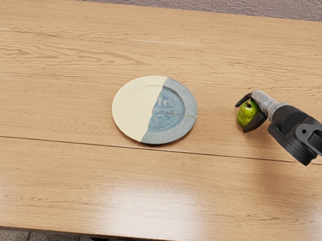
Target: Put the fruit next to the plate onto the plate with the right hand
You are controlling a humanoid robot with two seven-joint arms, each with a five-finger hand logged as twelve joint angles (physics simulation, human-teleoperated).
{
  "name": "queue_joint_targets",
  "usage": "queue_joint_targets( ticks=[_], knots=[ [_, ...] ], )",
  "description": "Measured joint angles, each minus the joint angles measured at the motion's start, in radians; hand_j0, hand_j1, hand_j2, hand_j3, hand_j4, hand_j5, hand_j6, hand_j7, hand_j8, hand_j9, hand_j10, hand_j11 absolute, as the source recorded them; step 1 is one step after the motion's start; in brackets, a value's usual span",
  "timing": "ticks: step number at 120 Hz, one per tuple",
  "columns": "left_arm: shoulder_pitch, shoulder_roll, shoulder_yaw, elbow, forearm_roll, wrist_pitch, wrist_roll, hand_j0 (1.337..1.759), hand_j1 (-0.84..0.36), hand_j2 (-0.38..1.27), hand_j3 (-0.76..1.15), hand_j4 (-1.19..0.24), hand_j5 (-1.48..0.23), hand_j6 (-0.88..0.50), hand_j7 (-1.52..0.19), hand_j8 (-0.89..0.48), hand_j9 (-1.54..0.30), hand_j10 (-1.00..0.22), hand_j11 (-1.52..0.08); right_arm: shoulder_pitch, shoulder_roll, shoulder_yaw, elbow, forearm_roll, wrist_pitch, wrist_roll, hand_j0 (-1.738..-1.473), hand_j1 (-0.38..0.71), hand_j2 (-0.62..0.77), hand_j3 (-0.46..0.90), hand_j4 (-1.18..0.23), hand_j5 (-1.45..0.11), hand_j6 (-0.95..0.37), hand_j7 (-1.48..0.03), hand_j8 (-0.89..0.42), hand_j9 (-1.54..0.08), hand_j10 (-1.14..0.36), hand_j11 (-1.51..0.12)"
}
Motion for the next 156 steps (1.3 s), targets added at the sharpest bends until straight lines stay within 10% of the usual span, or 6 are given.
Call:
queue_joint_targets(
  ticks=[156],
  knots=[
    [0.000,0.000,0.000,0.000,0.000,0.000,0.000,1.658,0.34,0.00,0.00,-0.01,-0.01,-0.01,-0.01,-0.01,-0.01,-0.01,-0.01,0.091,0.264,0.111,0.119,0.036,0.102,-0.001,-1.652,0.10,-0.06,0.00,-0.54,-0.75,-0.39,-0.72,-0.32,-0.74,-0.41,-0.73]
  ],
)
